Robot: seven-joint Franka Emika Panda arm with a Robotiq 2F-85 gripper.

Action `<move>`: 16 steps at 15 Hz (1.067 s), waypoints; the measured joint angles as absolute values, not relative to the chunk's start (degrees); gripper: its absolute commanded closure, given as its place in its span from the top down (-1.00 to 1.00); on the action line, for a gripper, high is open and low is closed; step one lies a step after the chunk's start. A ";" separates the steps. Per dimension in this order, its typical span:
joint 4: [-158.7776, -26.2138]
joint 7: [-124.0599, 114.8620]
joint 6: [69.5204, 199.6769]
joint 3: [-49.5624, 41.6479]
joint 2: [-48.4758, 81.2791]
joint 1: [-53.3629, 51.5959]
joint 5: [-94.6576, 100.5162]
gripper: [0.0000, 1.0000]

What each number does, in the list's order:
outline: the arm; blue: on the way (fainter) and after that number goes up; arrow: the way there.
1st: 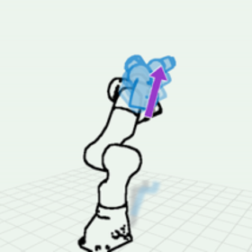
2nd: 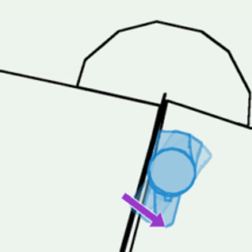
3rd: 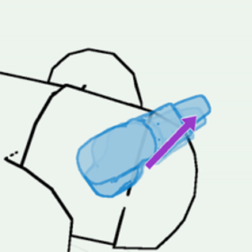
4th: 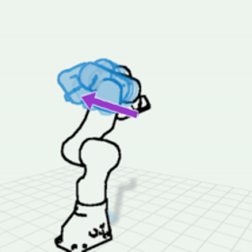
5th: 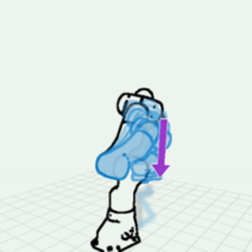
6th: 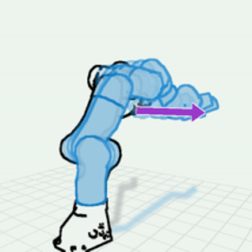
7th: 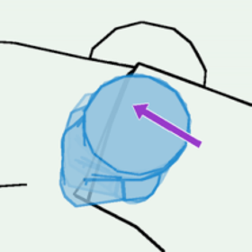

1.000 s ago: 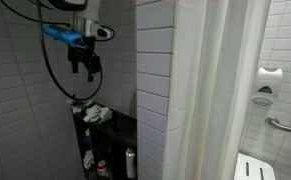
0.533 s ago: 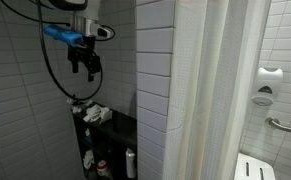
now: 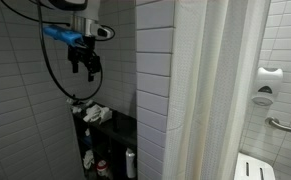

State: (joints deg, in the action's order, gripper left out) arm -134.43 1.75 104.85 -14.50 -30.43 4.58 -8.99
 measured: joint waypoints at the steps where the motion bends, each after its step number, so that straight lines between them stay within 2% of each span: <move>1: -134.43 1.75 104.85 -14.50 -30.43 4.58 -8.99 1.00; 5: -134.49 0.82 106.52 -12.51 -30.50 5.78 -8.91 1.00; 10: -135.93 -4.89 115.34 -6.19 -32.08 6.53 -8.20 1.00; 16: -136.72 -8.47 115.49 0.80 -32.12 4.79 -6.88 1.00</move>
